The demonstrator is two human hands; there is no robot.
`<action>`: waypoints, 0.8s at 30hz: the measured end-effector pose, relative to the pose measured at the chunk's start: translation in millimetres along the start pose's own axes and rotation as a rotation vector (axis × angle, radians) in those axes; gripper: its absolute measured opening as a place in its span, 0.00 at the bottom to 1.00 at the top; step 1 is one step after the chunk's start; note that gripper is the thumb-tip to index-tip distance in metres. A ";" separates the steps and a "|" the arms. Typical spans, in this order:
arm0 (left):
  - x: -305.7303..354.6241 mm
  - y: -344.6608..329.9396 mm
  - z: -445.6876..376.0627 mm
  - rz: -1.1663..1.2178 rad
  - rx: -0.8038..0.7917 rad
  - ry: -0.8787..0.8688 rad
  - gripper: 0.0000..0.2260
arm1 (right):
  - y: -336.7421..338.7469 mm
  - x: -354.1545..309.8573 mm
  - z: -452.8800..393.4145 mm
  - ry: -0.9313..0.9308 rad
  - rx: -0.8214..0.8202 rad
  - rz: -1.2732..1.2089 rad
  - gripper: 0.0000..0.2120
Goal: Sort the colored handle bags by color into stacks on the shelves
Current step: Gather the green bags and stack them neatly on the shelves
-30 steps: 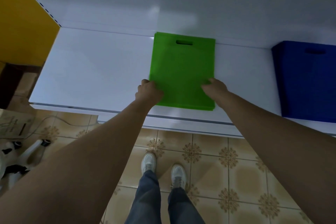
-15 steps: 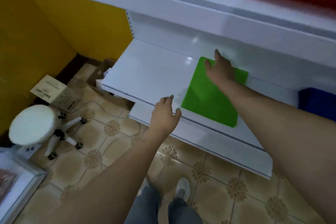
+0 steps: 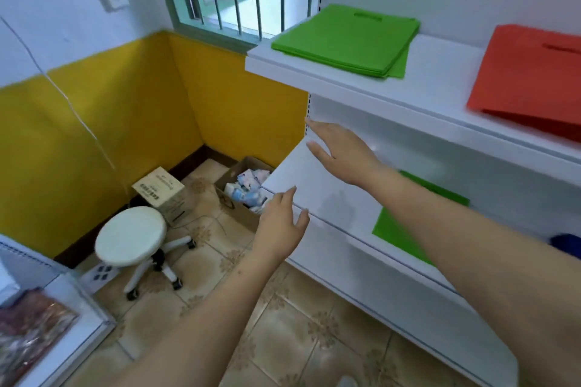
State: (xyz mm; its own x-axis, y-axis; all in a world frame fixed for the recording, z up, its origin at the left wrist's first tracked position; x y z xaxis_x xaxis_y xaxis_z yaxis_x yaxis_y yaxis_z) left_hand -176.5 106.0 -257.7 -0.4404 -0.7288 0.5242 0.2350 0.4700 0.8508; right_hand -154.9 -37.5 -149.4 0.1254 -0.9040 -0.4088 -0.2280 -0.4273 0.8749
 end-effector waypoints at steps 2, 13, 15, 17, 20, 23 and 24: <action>-6.1 26.2 1.4 0.029 0.027 -0.018 0.26 | 10.3 -34.6 -5.7 0.089 0.022 0.089 0.26; 49.3 139.6 -62.0 0.042 0.254 -0.240 0.21 | 140.8 -17.0 -48.5 -0.095 0.344 0.253 0.27; 62.3 156.4 -86.8 0.029 0.307 -0.276 0.20 | 160.3 15.8 -61.7 -0.206 0.381 0.243 0.28; 71.6 171.3 -115.5 0.038 0.351 -0.283 0.20 | 172.3 50.2 -76.2 -0.322 0.406 0.216 0.30; 76.9 186.4 -163.9 0.054 0.399 -0.229 0.21 | 178.6 102.5 -102.0 -0.467 0.368 0.195 0.32; 86.9 193.9 -213.4 -0.040 0.429 -0.200 0.25 | 186.9 154.9 -125.0 -0.604 0.355 0.164 0.36; 89.6 195.2 -231.4 -0.095 0.432 -0.185 0.27 | 190.1 171.0 -131.8 -0.653 0.358 0.140 0.37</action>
State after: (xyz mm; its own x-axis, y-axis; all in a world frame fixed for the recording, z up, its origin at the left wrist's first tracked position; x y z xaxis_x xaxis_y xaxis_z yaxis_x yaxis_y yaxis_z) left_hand 30.5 17.3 -36.3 -0.5986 -0.6961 0.3964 -0.1783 0.5982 0.7812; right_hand -49.6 -271.2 -18.7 -0.4995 -0.7291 -0.4679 -0.5133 -0.1860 0.8378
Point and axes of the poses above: each hand's wrist, its own z-axis away from the middle knuckle, its own y-axis out of the back of the hand, x = y × z, the point moved 9 cm from there along -z, towards the middle knuckle, and after that the axes turned 9 degrees about -z, right-handed, at the moved point
